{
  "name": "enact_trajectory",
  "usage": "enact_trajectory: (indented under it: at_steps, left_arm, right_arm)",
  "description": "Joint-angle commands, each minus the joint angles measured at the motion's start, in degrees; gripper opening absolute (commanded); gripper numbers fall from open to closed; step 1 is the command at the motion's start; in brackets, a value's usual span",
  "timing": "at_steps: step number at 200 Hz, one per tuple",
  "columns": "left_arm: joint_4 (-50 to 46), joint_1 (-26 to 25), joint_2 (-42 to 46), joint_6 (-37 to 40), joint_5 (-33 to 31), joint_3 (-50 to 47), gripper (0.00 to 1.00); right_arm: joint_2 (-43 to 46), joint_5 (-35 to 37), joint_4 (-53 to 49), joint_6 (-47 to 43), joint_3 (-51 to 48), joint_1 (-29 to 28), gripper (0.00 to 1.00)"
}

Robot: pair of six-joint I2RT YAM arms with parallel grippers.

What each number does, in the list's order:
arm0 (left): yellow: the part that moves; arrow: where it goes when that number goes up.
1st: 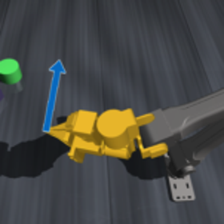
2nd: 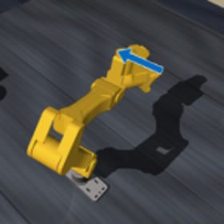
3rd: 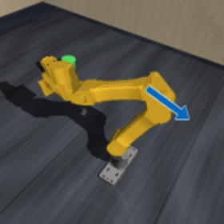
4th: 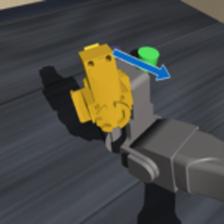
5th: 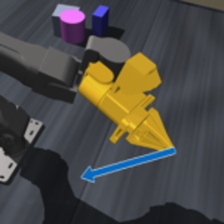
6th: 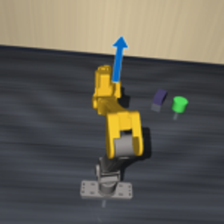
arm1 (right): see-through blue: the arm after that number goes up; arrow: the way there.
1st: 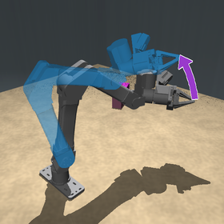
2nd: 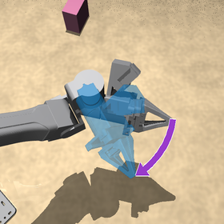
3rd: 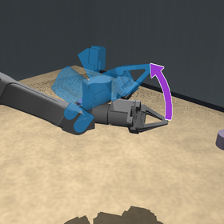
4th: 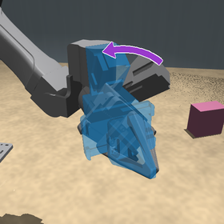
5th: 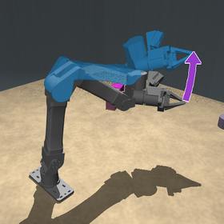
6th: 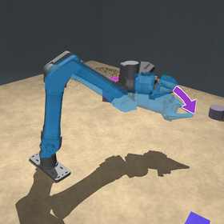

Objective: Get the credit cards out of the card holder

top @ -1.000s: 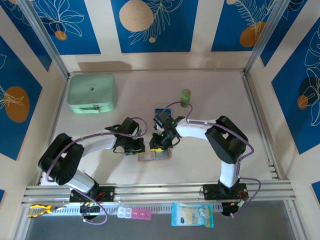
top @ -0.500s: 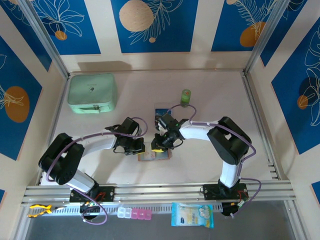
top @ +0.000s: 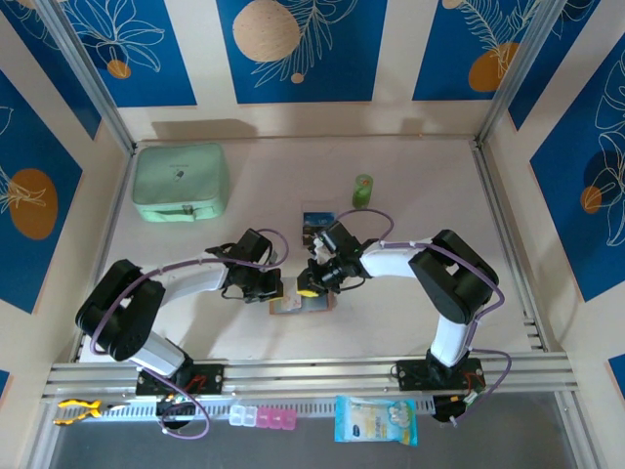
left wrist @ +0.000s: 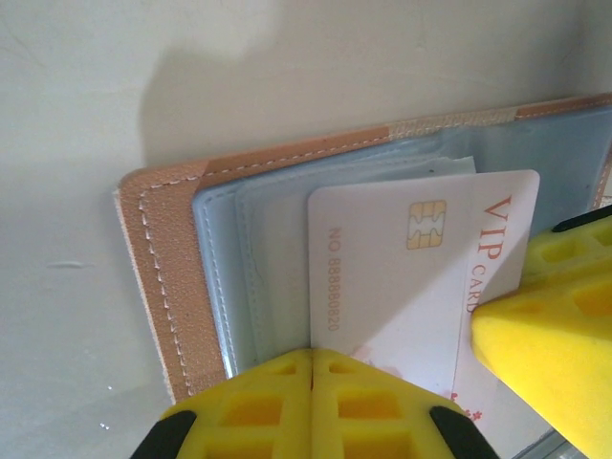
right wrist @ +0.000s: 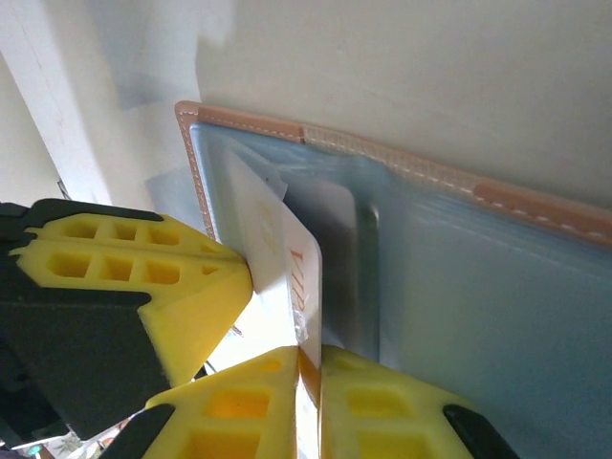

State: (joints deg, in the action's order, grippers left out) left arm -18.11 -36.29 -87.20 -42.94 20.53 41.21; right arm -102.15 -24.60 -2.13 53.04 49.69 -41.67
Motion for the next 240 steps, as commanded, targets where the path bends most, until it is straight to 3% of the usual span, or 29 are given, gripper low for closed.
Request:
enact_trajectory:
  at_steps: [1, 127, 193, 240]
  left_arm:
    - [-3.0, -0.3, -1.2, 1.0, -1.4, 0.0, 0.00]
    - [-2.9, -0.3, 0.4, 0.9, -1.0, -0.3, 0.00]
    - [-1.5, -0.3, 0.9, 0.6, 0.3, 0.4, 0.00]
    - [-2.8, -0.2, 2.1, 1.8, -0.1, 1.9, 0.07]
  right_arm:
    - [0.6, -1.4, 1.2, 0.4, -0.7, 0.1, 0.10]
    - [7.7, 8.7, -17.8, -8.4, 1.4, 2.5, 0.06]
    - [10.4, 10.6, -23.1, -12.2, 5.4, 2.7, 0.06]
    - [11.6, 12.8, -30.3, -25.6, 10.9, 3.8, 0.04]
